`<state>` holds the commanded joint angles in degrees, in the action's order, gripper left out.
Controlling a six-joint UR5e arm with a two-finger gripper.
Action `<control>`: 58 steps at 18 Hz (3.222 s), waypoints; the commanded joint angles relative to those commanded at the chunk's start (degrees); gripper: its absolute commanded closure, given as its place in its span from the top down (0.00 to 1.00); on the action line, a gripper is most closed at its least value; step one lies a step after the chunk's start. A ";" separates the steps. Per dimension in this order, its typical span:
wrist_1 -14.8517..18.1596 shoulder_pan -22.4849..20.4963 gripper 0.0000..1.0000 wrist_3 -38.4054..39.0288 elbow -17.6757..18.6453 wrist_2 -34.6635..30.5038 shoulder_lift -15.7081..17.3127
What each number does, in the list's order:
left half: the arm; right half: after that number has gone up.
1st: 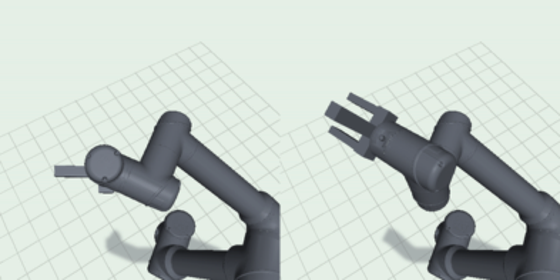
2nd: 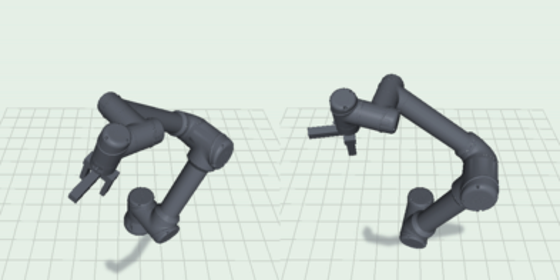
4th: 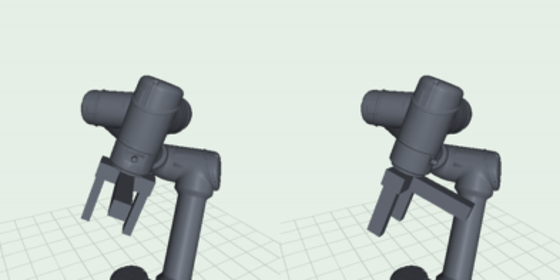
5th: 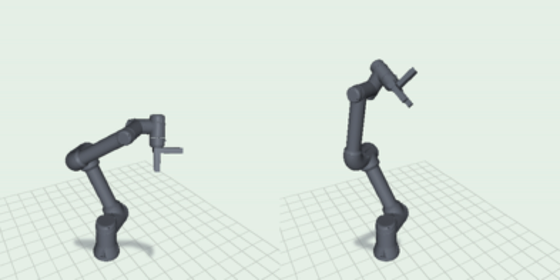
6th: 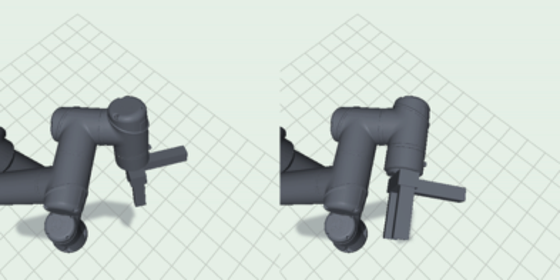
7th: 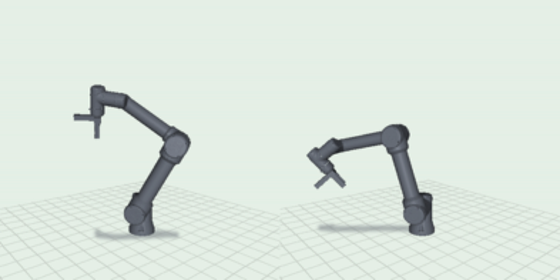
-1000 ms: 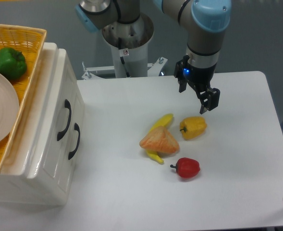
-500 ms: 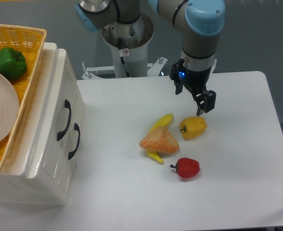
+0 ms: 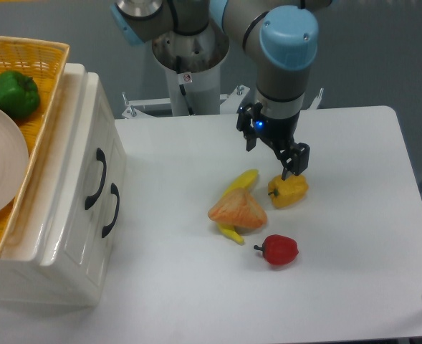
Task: Slide open the top white drawer
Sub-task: 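Move the gripper from above the yellow pepper toward the white cabinet, then lower the open gripper onto the black handle of the upper drawer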
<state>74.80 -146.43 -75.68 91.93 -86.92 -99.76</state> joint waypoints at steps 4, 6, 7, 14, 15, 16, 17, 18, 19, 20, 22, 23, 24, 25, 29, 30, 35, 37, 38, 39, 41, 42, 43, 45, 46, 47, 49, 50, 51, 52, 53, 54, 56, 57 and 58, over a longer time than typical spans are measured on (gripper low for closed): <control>0.00 3.68 1.00 8.94 0.80 0.09 -0.44; -0.09 5.45 1.00 11.42 0.71 0.17 -1.57; -0.18 6.06 1.00 12.56 0.71 0.17 -1.58; -0.09 9.58 1.00 28.72 -0.70 0.53 -3.16; -0.09 9.58 1.00 29.70 -0.70 1.14 -3.16; 0.00 9.58 1.00 30.32 -0.70 1.75 -3.16; 0.09 9.58 1.00 31.37 -0.70 1.84 -3.16; 0.26 9.67 1.00 33.12 -0.61 1.93 -3.16; 0.26 10.11 1.00 35.75 -0.61 2.11 -3.16; 0.26 10.72 1.00 38.21 -0.70 2.80 -3.16; 0.26 10.90 1.00 40.95 -0.70 4.39 -3.16; 0.35 11.25 1.00 42.18 -0.61 5.00 -3.08; 0.35 11.34 1.00 43.58 -0.61 5.79 -3.08; 0.35 11.34 1.00 44.81 -0.61 7.10 -3.08; 0.53 12.92 1.00 47.80 0.01 8.79 -2.72; 0.53 13.10 1.00 48.69 0.01 8.88 -2.72; 1.14 14.07 1.00 52.72 0.01 10.63 -2.81; 1.67 15.12 1.00 53.70 0.01 10.63 -3.07; 1.76 15.30 1.00 53.96 0.01 10.63 -2.99; 1.76 15.47 1.00 55.10 0.01 10.81 -2.90; 1.67 15.47 1.00 56.86 -0.61 12.90 -2.72; 1.67 15.39 1.00 57.22 -0.78 14.49 -2.64; 1.76 15.21 1.00 57.31 -0.87 15.20 -2.64; 3.41 15.30 1.00 57.48 -1.49 15.38 -2.64; 4.82 15.38 1.00 57.48 -1.84 15.47 -2.64; 5.53 15.47 1.00 57.74 -2.01 15.55 -2.64; 5.80 15.47 1.00 58.62 -2.02 16.95 -2.64; 6.32 15.39 1.00 58.97 -1.84 17.66 -2.64; 6.68 15.39 1.00 59.06 -1.84 18.01 -2.72; 6.77 15.39 1.00 59.07 -1.84 18.10 -2.90; 6.85 15.47 1.00 59.07 -1.75 18.63 -2.99; 7.20 15.30 1.00 59.33 -1.75 19.76 -2.99; 7.91 15.03 1.00 59.42 -1.84 20.74 -2.90; 8.00 14.95 1.00 59.42 -1.84 20.74 -2.90; 7.91 14.95 1.00 59.42 -2.01 20.74 -2.81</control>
<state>82.71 -131.48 -16.26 89.91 -66.18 -102.57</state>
